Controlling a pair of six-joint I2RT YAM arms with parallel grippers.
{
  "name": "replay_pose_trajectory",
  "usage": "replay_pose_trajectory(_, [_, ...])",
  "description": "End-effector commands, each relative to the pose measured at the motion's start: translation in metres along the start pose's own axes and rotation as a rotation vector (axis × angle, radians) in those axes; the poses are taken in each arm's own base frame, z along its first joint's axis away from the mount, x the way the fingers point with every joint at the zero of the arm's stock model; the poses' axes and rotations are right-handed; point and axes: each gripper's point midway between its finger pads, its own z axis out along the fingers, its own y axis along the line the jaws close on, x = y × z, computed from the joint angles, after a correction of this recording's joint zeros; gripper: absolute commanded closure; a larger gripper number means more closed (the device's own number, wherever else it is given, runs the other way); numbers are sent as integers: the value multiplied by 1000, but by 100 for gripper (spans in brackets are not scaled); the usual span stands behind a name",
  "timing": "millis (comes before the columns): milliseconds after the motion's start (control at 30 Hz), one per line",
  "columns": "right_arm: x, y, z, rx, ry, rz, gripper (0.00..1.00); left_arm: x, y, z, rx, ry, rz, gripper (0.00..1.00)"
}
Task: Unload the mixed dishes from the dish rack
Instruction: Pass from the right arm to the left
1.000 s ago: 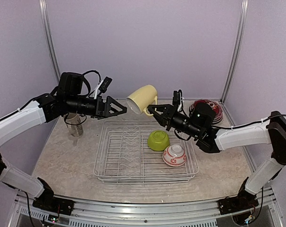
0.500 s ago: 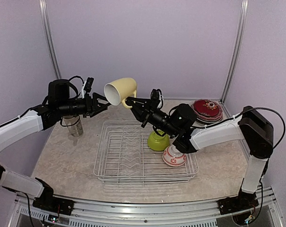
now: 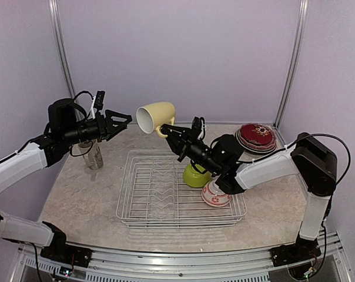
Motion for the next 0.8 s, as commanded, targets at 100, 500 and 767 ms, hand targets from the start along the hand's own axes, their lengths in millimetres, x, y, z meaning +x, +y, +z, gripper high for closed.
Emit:
replay_pose_trajectory(100, [11, 58, 15, -236, 36, -29, 100, 4, -9, 7, 78, 32, 0, 39])
replay_pose_trajectory(500, [36, 55, 38, -275, 91, 44, 100, 5, -3, 12, 74, 48, -15, 50])
replay_pose_trajectory(767, [45, 52, 46, -287, 93, 51, 100, 0, 4, 9, 42, 29, -26, 67])
